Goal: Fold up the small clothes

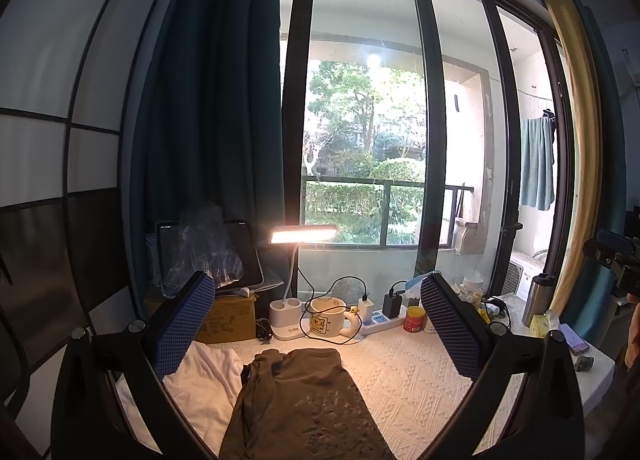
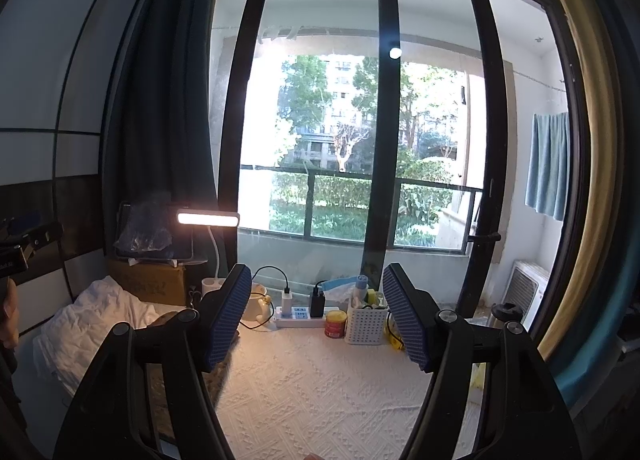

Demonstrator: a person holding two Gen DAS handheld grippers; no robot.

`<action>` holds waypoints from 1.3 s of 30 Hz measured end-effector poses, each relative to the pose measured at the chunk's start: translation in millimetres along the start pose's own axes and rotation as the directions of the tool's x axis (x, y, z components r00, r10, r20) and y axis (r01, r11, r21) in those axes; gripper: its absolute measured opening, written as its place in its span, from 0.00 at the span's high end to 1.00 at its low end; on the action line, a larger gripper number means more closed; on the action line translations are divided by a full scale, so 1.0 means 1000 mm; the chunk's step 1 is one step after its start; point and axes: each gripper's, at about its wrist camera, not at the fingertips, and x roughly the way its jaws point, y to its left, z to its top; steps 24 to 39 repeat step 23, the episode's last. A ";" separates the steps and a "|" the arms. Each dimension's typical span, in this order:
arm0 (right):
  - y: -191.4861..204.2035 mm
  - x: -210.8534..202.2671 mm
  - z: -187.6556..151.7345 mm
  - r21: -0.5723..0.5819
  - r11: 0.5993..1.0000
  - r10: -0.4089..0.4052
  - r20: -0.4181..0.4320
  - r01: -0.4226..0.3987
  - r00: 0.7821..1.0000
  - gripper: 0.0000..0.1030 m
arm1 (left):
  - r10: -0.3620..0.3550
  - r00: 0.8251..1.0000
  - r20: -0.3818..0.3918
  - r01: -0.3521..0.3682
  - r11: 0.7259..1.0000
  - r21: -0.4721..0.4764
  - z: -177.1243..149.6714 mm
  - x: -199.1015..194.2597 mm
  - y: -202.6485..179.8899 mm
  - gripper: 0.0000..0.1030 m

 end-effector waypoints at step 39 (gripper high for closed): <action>-0.012 0.014 -0.008 0.010 1.000 0.007 -0.043 -0.006 0.999 0.30 | -0.014 1.000 -0.022 0.014 1.000 0.012 -0.004 0.011 -0.009 0.01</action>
